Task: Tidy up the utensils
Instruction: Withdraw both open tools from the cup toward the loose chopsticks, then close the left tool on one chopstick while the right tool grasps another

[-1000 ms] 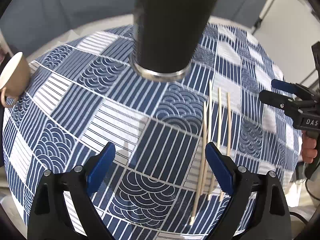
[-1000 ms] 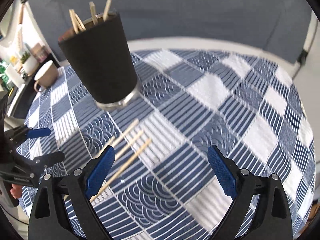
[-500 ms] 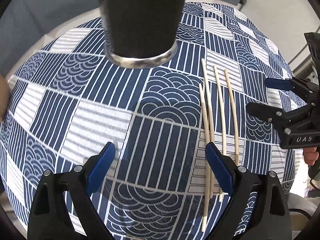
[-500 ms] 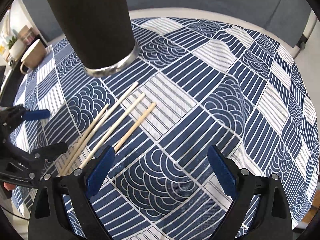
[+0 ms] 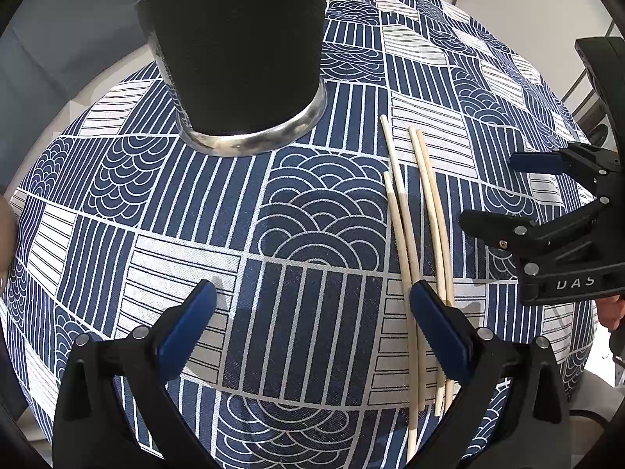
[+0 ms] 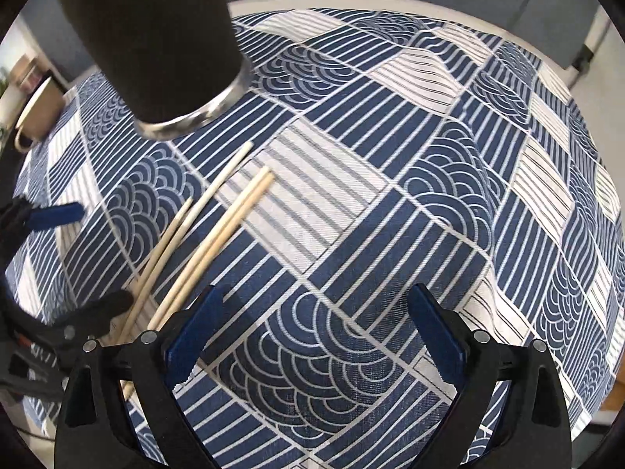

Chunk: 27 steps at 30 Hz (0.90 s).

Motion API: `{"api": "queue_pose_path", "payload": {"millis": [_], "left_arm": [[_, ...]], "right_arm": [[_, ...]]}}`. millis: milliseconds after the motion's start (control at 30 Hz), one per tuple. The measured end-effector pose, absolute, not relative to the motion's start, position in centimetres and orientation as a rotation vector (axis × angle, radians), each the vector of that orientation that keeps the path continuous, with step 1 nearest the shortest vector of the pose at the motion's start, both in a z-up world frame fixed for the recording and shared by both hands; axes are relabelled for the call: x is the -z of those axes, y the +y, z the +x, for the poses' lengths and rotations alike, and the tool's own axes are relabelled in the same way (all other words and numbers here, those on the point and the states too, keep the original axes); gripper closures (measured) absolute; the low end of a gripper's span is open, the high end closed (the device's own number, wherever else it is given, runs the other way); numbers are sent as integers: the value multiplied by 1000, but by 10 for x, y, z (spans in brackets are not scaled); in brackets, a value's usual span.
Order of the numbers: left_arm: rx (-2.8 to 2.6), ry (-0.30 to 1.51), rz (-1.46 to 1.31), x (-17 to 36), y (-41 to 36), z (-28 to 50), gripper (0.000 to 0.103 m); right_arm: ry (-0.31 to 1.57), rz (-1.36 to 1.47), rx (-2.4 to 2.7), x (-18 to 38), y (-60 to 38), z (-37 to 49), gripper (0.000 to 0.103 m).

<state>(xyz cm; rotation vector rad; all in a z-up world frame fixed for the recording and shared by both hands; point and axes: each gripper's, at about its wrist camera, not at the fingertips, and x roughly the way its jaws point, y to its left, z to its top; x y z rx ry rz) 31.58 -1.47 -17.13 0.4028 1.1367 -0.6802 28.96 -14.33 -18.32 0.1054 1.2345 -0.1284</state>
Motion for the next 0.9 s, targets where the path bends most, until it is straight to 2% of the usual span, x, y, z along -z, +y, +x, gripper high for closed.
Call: {"api": "queue_pose_path", "payload": {"millis": [367,500,667,900], "left_arm": [[662,1164,410,173,-19,322,5],[654,1146,483,176,-27,317,5],[655,1140,449,176,-19,319,5],[667,1129,453,171,-11,320,16]], "right_arm": [[1231,207,108,174,-148,300,10],[1240,217,104,175,-143,310,10],[1254,179,153,178,-135,316,8],[1369,186,221,180,-127,329,8]]}}
